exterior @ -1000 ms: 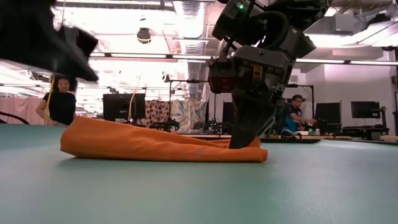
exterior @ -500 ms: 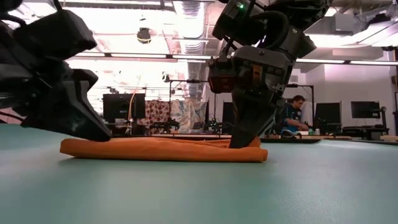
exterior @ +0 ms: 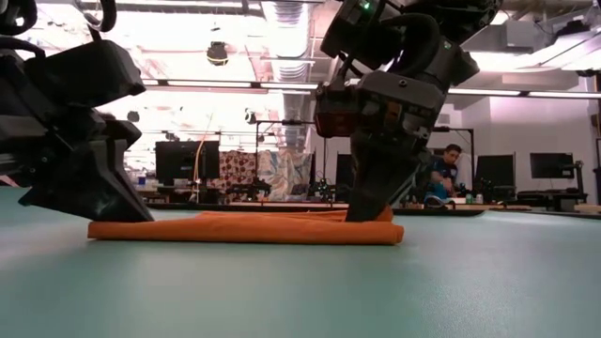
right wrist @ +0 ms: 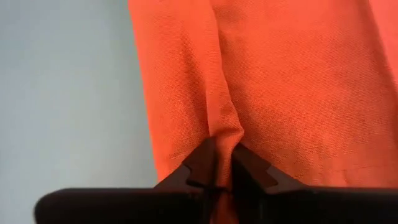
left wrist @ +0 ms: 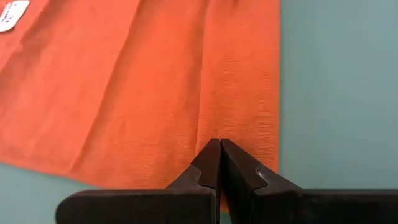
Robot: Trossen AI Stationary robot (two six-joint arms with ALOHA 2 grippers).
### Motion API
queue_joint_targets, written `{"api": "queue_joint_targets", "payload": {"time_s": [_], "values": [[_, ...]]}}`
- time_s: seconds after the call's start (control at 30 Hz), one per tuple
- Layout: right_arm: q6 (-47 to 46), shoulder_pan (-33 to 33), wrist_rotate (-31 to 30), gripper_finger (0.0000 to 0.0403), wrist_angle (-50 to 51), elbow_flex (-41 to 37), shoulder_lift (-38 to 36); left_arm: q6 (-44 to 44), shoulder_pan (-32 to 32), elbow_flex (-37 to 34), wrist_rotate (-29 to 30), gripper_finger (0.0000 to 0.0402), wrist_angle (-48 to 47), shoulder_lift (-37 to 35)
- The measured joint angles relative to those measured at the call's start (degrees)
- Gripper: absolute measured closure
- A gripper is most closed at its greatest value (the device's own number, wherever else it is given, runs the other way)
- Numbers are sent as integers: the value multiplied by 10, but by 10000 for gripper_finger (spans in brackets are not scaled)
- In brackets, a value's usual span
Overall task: Roll towel
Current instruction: Roll the orange towel
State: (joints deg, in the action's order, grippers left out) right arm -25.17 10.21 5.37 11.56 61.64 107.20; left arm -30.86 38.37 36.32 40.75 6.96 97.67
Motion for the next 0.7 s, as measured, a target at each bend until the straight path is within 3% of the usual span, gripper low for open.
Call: {"api": "queue_joint_targets", "payload": {"time_s": [0.2, 0.7], "values": [[28, 10, -61, 316, 13, -1, -46, 0, -1, 0, -8, 401, -1, 0], [28, 54, -106, 314, 65, 0, -105, -27, -1, -28, -6, 401, 16, -1]]}}
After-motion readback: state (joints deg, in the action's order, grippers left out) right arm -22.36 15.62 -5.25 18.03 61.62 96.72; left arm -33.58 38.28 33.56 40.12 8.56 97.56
